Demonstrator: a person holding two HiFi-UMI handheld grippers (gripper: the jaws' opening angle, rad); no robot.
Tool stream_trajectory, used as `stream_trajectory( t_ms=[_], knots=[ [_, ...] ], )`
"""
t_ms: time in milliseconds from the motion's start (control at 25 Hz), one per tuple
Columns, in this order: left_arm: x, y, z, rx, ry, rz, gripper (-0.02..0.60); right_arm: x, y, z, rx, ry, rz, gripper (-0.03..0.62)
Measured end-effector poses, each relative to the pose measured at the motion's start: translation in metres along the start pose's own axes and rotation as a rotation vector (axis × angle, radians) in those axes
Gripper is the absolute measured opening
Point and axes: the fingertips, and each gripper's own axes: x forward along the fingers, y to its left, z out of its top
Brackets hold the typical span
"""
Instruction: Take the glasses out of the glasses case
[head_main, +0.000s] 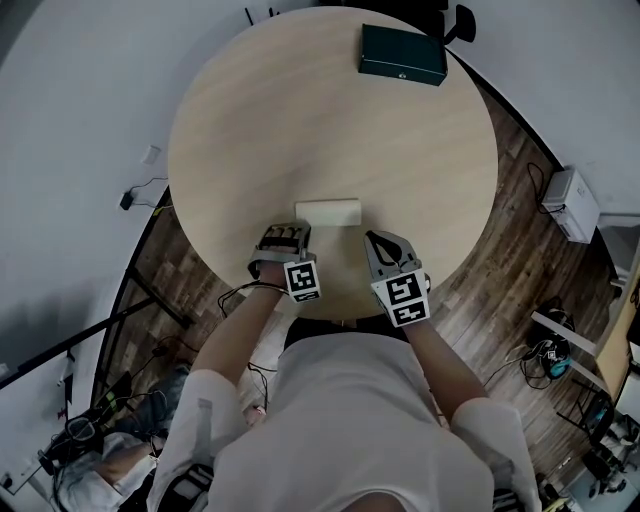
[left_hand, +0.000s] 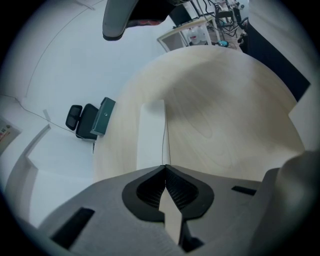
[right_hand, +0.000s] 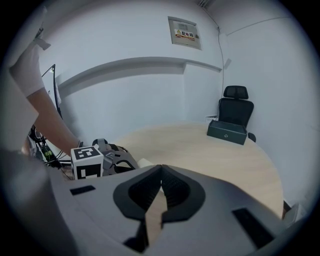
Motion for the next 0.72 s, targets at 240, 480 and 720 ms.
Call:
stream_trajectory(
  t_ms=[240,480,720],
  knots=[
    [0.0,0.0,0.0,-0.004,-0.004,0.005,0.008,0.017,0.001,-0.003,-0.159,0.056,0.03,0.012],
    [0.0,0.0,0.001,0.004,-0.008,0.001,0.008,0.036,0.007,-0.007,-0.359,0.111,0.091,0.015],
    [0.0,0.0,-0.001,0.01,-0.01,-0.002,0.008,0.051,0.016,-0.022,-0.498,0.195,0.18,0.151]
  ],
)
